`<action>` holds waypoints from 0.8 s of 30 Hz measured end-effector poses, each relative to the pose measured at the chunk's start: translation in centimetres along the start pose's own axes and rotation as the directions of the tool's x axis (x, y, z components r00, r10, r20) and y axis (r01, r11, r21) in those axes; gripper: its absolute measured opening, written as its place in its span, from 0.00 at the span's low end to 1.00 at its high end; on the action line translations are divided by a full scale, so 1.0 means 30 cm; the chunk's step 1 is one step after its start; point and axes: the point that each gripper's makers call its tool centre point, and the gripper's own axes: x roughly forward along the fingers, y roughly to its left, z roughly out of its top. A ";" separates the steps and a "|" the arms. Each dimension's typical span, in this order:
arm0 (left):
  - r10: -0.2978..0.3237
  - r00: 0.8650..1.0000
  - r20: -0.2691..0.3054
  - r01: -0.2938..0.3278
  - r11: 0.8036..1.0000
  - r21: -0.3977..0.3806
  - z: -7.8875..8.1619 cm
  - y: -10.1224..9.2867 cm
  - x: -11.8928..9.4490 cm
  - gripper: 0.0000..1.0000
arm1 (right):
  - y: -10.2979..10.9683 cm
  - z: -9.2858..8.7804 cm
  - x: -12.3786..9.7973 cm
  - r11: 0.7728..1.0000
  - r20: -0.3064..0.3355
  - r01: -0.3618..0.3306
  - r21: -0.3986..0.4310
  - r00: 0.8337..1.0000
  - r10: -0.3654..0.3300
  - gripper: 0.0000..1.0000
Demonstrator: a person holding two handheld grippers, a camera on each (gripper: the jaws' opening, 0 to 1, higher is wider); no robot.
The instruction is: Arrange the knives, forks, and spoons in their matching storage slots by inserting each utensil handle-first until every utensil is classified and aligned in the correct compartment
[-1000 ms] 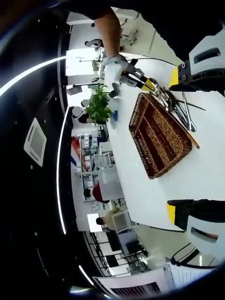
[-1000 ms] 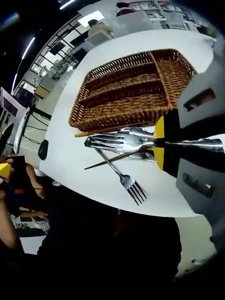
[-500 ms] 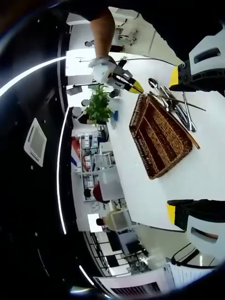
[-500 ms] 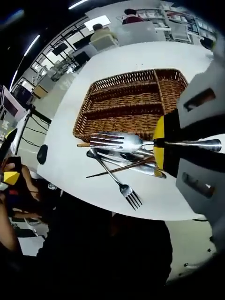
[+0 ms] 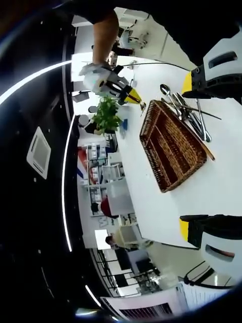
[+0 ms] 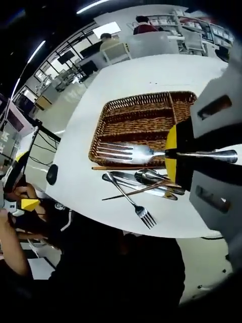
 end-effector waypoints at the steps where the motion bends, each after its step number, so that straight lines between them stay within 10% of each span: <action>1: -0.002 1.000 0.000 0.002 1.000 -0.001 0.001 -0.001 0.001 1.00 | -0.002 0.002 -0.001 1.000 0.001 -0.001 0.001 1.000 0.001 0.00; 24: -0.019 1.000 -0.001 0.019 1.000 0.002 0.004 0.000 0.017 1.00 | -0.091 0.047 0.039 0.999 -0.013 0.005 -0.047 1.000 -0.006 0.00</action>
